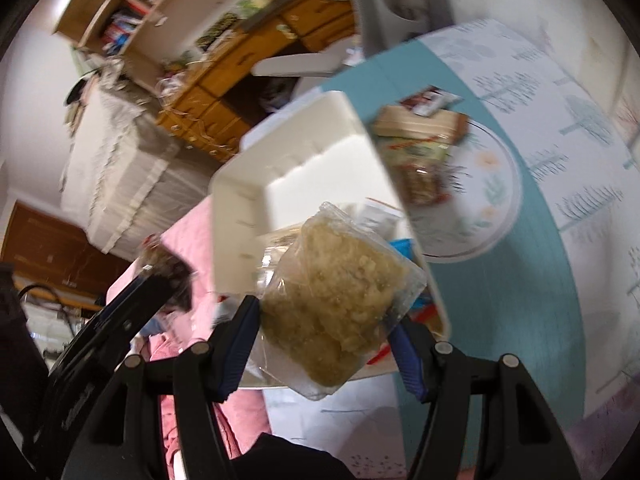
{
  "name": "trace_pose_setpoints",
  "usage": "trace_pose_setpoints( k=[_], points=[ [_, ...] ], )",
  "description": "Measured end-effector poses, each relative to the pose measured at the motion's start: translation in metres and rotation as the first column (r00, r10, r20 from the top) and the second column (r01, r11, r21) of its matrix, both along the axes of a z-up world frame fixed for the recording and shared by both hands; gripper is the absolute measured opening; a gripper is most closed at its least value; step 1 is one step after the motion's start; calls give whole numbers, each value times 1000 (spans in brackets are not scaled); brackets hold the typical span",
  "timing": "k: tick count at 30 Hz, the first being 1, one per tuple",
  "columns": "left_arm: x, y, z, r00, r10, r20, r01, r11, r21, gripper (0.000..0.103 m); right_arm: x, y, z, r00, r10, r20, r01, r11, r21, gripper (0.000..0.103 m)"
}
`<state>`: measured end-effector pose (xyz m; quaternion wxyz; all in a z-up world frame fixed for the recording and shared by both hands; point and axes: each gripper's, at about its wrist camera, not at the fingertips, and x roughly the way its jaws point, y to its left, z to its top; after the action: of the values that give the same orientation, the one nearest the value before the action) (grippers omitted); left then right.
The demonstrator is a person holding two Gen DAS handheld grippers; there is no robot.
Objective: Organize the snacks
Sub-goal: 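Lift both packs and carry them over the white tray, then lower both packs into the tray and open both tools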
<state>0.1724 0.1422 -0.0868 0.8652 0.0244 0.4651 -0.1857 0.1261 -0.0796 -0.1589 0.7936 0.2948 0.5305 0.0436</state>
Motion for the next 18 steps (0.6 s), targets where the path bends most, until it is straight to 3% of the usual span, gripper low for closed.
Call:
trace_pose_setpoints(
  k=[2,5,10,18],
  points=[
    [3,3,-1,1000,23,-7,-23,1000,10,45,0,9,3,999,24,24,-24,1000,-8,64],
    [8,5,-3,999,48,-25,-48,999,7,72,3,17,4,998,55,12,-54,997,-56,67],
    [6,1,-2,997,68,-35,-69,998,-4,79,-4,16,6,998,66,16,-65,994,-86,77],
    [-1,-19,-13,995,53,-90,-55,998,-20,79,-35,2,4,997,52,49,-47,993,-110,78]
  ],
)
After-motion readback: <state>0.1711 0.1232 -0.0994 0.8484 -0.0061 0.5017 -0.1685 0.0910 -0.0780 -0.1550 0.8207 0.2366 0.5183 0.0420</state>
